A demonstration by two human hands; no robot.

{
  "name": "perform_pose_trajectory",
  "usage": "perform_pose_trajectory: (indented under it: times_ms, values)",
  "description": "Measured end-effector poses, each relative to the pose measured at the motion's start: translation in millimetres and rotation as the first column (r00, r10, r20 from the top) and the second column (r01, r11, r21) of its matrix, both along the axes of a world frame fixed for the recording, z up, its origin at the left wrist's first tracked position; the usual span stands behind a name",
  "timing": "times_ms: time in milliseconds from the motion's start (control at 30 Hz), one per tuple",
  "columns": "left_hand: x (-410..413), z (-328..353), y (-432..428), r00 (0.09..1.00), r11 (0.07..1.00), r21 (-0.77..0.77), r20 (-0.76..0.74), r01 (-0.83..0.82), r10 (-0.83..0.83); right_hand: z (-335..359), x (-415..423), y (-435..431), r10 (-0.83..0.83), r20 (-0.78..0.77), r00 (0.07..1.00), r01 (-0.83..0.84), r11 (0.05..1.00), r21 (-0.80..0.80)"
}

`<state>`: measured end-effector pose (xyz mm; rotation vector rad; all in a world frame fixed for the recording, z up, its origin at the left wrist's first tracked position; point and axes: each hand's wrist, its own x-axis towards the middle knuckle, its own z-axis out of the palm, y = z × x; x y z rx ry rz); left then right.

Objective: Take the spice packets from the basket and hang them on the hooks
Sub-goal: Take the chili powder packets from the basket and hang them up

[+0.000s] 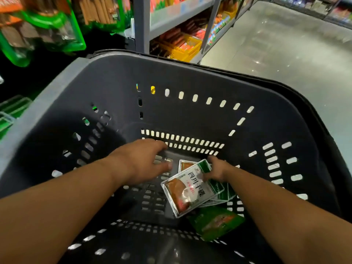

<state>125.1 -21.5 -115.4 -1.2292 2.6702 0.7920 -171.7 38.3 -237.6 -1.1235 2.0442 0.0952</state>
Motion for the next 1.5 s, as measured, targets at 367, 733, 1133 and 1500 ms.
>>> perform_pose_trajectory:
  times_ms: [367,733,1133,1500]
  values:
    - [22,9,8,0.998,0.998,0.016,0.001,-0.068,0.068,15,37,3,0.056,0.173,0.983,-0.03,0.989,-0.147]
    - [22,17,0,0.98,0.981,0.052,-0.072,-0.184,0.188,127,77,-49,0.522,0.063,0.85,-0.472,0.811,-0.346]
    - [21,24,-6,0.98,0.981,0.046,-0.04,-0.191,0.192,178,84,-53,0.513,0.354,0.782,-0.279,0.796,-0.537]
    - [27,21,-15,0.974,0.974,-0.016,-0.004,-0.226,0.226,120,37,-45,0.207,0.281,0.937,-0.137,0.958,-0.251]
